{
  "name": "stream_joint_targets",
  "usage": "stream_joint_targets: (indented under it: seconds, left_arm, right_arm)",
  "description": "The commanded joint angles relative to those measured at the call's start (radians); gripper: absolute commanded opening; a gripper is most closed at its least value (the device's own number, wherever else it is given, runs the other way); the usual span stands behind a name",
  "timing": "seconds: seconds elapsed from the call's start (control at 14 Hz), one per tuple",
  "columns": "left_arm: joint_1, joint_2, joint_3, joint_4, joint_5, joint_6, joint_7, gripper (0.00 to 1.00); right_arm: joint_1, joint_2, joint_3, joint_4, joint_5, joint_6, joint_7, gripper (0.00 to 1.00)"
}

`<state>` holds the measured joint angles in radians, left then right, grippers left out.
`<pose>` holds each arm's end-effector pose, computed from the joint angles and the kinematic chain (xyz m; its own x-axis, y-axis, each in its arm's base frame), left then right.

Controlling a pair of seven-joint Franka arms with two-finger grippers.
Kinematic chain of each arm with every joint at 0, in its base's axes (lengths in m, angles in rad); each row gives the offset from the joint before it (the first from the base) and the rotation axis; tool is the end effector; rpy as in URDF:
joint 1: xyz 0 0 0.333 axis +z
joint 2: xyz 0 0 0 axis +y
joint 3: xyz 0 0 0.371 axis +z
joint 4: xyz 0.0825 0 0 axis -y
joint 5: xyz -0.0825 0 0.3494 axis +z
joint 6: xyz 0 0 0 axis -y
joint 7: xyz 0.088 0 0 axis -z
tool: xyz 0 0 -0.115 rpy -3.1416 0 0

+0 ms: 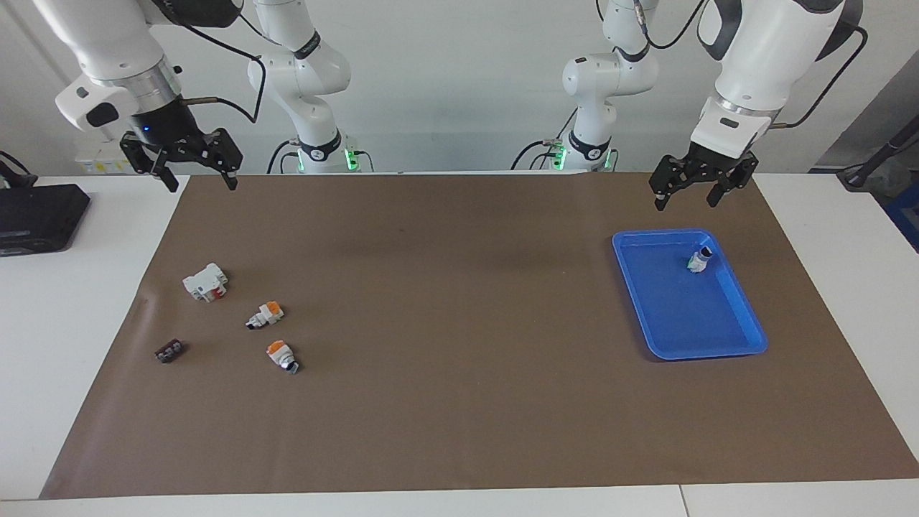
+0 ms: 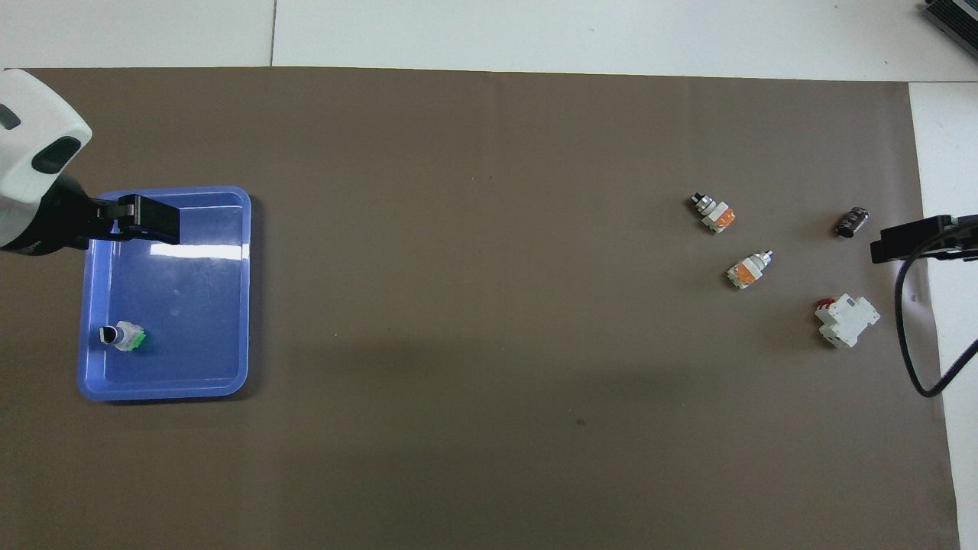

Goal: Turn and place switch with both arms

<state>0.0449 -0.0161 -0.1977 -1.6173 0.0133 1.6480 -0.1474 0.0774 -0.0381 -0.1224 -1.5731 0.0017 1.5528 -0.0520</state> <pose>0.5156 -0.0790 0.6662 0.9988 -0.0064 0.0484 -0.0059 -0.9999 -0.0094 0.5041 -0.0241 0.6883 0.9998 0.0070 0.0178 0.0071 -1.0000 -0.0054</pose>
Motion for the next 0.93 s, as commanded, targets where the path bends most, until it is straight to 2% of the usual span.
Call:
stream_joint_targets:
  seconds: [0.0,0.36,0.57,0.72,0.86]
  left_arm:
    - [0.004,-0.027,0.001,-0.027,0.007,-0.004,-0.006,1.00]
    - [0.004,-0.027,0.001,-0.027,0.007,-0.004,-0.006,1.00]
    - [0.004,-0.027,0.001,-0.027,0.007,-0.004,-0.006,1.00]
    - [0.004,-0.027,0.001,-0.027,0.007,-0.004,-0.004,1.00]
    - [0.004,-0.027,0.001,-0.029,0.005,-0.004,-0.004,1.00]
  right_arm:
    - [0.002,-0.042,0.004,-0.064,-0.011,0.025,0.015,1.00]
    - [0.001,-0.037,0.004,-0.081,-0.006,0.092,-0.008,1.00]
    - [0.001,-0.039,0.006,-0.181,0.000,0.240,-0.092,1.00]
    - [0.002,-0.029,0.006,-0.264,0.056,0.369,-0.193,1.00]
    - [0.002,0.044,0.006,-0.280,0.067,0.452,-0.315,1.00]
